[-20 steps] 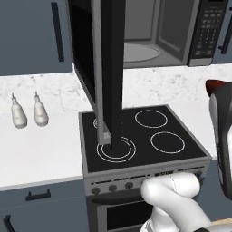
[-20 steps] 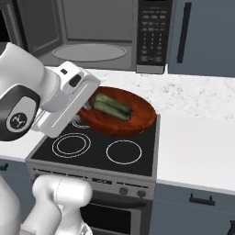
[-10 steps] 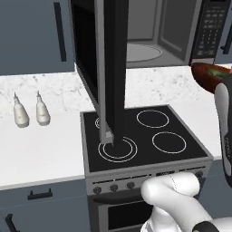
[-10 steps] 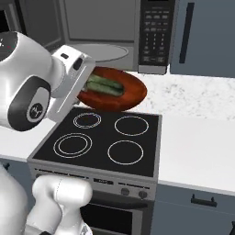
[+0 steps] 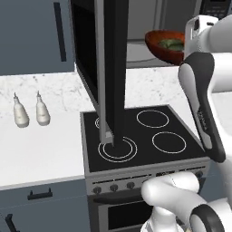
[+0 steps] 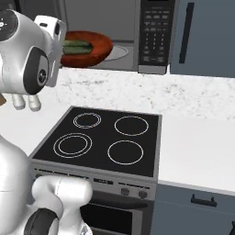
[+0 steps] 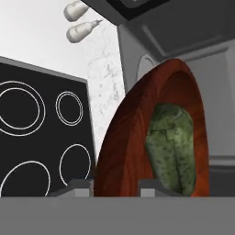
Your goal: Pick the cucumber from the sink and place it in the bowl. Then pick the bowl and place it in the microwave. Then close the microwave door and press the start button.
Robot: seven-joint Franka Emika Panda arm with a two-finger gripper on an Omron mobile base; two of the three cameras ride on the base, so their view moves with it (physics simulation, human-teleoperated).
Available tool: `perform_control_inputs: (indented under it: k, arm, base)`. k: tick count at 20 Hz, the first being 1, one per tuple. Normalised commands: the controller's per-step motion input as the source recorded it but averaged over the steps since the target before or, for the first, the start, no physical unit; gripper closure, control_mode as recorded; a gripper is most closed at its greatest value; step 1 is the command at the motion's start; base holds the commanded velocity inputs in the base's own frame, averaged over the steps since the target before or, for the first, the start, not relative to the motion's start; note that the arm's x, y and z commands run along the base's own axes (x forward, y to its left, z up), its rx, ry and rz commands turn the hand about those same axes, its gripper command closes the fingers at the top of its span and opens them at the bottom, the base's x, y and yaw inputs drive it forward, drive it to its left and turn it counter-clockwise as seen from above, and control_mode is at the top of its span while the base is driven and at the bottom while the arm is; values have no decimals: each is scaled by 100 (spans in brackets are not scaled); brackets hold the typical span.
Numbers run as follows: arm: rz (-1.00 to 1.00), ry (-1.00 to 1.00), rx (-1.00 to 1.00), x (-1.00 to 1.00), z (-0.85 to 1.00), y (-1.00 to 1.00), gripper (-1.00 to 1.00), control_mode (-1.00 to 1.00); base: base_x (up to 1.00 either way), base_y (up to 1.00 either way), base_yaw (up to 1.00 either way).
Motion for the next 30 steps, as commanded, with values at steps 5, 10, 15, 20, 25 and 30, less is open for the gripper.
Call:
perform_control_inputs:
  k: [5, 10, 15, 20, 25, 30]
  arm:
    - [12, -12, -8, 100, 9, 25, 100, -100]
    - [7, -1, -5, 100, -3, 32, 100, -100]
    - [3, 11, -10, 100, -19, 36, 100, -100]
    - [0, 25, -17, 98, -32, 13, 100, -100]
    - [1, 12, -8, 75, -7, 0, 100, -100]
    - [3, 0, -1, 41, -5, -4, 100, -100]
  base:
    - [0, 0, 0]
    - [0, 0, 0]
    - [0, 0, 0]
    - [0, 0, 0]
    - [0, 0, 0]
    - [0, 0, 0]
